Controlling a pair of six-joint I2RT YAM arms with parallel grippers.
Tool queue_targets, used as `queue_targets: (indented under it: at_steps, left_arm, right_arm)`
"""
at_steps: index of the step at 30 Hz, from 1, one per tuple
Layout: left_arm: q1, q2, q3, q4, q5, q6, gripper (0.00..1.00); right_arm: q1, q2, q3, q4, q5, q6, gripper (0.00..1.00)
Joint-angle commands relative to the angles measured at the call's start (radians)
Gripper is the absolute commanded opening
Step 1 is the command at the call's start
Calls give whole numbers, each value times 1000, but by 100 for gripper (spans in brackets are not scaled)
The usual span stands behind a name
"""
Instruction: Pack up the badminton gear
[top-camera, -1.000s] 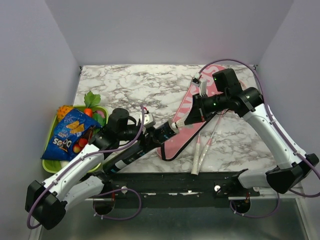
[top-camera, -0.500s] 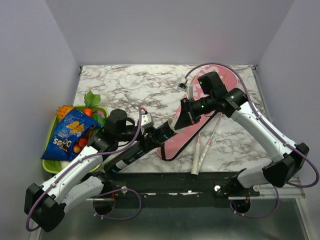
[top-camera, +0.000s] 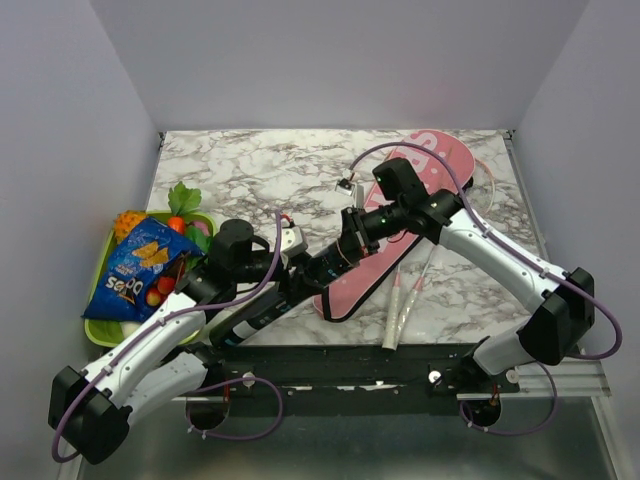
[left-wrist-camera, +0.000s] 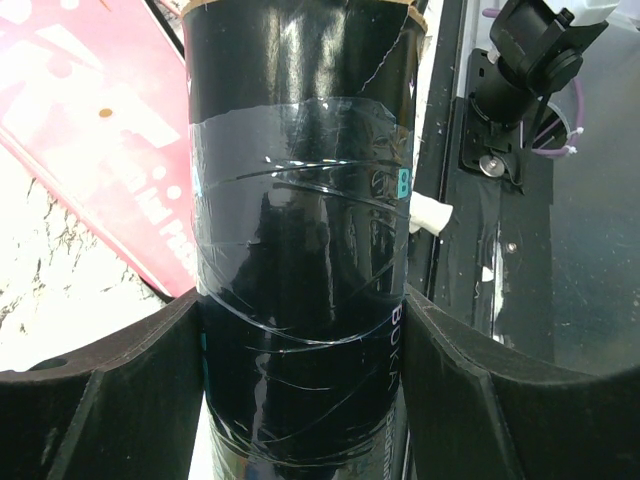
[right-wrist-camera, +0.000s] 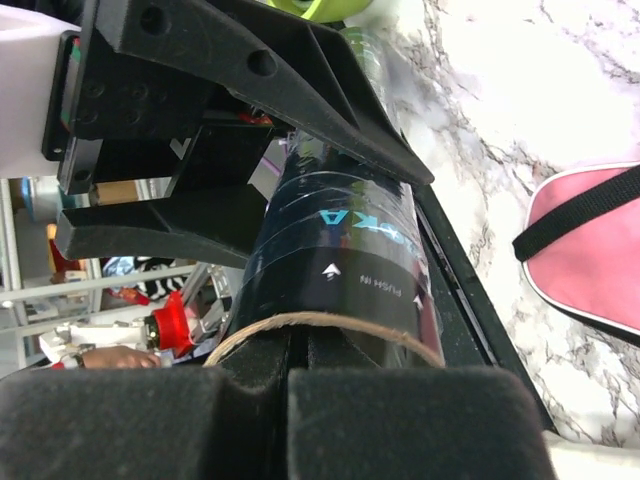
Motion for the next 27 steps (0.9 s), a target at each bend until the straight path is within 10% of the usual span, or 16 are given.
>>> queue_targets:
  at_steps: [1, 13, 27]
  left_arm:
    - [-6, -26, -13, 138, 22, -31, 0]
    - [-6, -17, -36, 222, -5, -99, 0]
    - [-6, -43, -85, 170, -30, -71, 0]
  right_arm:
    - [7, 15, -72, 121, -93, 63, 1]
    - [-3, -72, -125, 125, -27, 78, 39]
    - [-141, -186, 35, -133, 207, 34, 56]
